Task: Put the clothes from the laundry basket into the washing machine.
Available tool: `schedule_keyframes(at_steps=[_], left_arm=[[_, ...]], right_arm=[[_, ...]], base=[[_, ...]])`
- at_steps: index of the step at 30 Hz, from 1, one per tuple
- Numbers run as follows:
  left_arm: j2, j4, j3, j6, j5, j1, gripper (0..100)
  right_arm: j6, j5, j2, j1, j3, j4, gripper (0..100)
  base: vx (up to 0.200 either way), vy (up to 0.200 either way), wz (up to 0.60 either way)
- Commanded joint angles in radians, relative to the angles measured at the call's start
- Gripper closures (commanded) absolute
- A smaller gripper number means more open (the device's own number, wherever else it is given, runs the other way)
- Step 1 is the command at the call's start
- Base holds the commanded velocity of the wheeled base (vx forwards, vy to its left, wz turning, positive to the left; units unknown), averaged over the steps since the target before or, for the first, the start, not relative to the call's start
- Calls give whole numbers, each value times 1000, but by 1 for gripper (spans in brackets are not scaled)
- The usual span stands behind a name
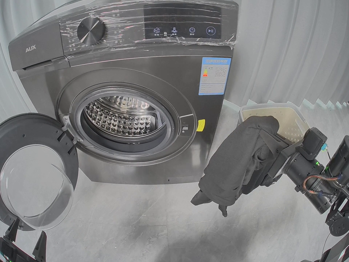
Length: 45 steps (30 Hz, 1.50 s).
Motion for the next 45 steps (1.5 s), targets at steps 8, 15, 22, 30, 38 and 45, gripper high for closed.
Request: schedule_keyframes(at_steps=[8,15,22,30,38,45], left_arm=[[-16,0,16,-1,0,-1,0],[-16,0,16,1,0,1,0],[-16,0,16,1,0,1,0],[-16,0,16,-1,-1,1,0],[-16,0,16,-1,0,-1,0],[-16,2,16,-1,0,1,0]], right_arm=[[1,2,2,2,2,-1,100],[1,2,2,2,2,-1,100],[1,2,2,4,5,0,100],[3,2,2,13,6,0,100],[3,2,3,15,6,0,100],[4,2,5,16,6,0,100]], base=[[0,0,0],[0,0,0],[0,0,0],[0,125,0],[0,200,0],[0,143,0]])
